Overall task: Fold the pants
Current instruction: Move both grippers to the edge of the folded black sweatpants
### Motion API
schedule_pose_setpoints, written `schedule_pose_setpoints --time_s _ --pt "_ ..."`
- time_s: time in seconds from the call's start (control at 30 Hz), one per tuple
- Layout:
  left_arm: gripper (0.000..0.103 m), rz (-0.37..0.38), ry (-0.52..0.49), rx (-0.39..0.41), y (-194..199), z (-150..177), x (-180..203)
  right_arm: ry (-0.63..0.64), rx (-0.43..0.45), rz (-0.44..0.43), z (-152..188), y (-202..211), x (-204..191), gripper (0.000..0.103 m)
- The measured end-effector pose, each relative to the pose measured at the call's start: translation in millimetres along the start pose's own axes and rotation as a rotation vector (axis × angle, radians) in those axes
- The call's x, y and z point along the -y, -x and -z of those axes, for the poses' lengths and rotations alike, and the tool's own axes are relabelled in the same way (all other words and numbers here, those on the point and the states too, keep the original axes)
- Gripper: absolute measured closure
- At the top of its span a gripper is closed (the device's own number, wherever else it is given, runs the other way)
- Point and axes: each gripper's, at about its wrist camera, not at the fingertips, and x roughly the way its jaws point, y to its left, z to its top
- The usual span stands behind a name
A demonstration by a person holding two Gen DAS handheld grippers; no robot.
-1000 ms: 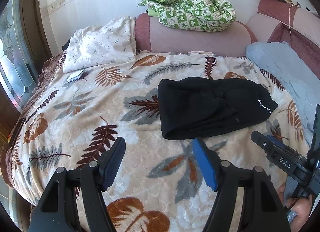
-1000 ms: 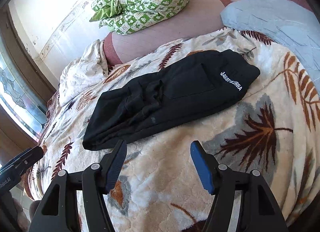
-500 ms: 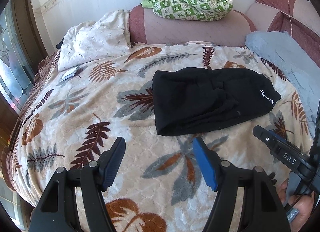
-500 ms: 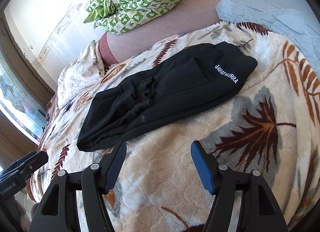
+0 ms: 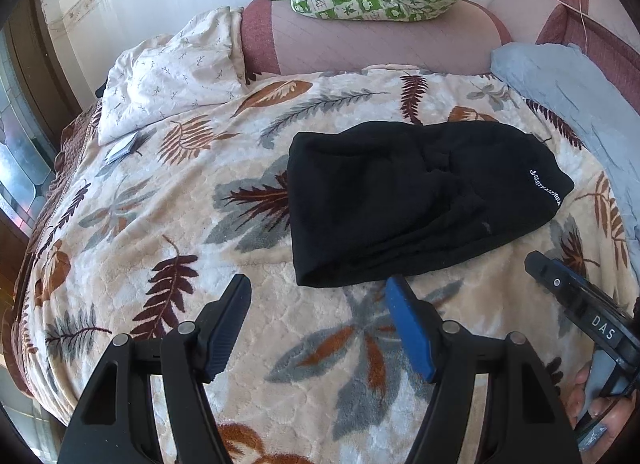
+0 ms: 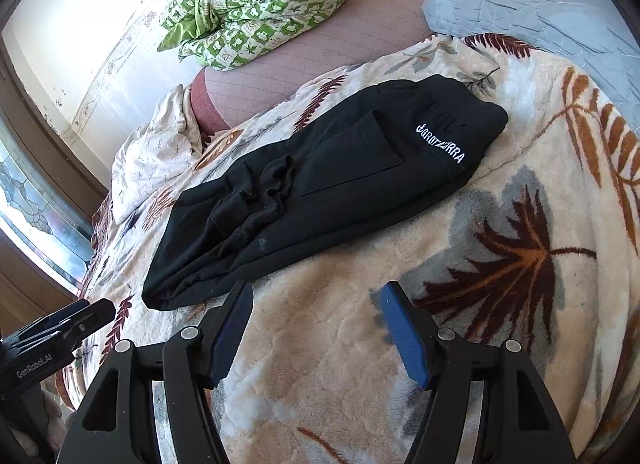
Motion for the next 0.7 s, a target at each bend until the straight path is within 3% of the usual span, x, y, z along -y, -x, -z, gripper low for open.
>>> schedule_pose_setpoints --time_s 0.13,0.37,0.53,0.7 --pt "0.034 0.042 -0.021 -0.005 -8 -21 4 -0.014 0.014 0.004 -9 5 9 0.031" --pt "0.032 0.210 -0.058 -0.026 -32 -94 27 -0.093 0.067 0.098 -49 18 53 0.028" --pt "0.032 0.330 -0.126 -0.063 -66 -146 77 -0.181 0.061 0.109 -73 11 86 0.028" --pt "0.032 0.432 -0.259 -0.069 -97 -175 146 -0.203 0.049 0.105 -92 -4 103 0.028"
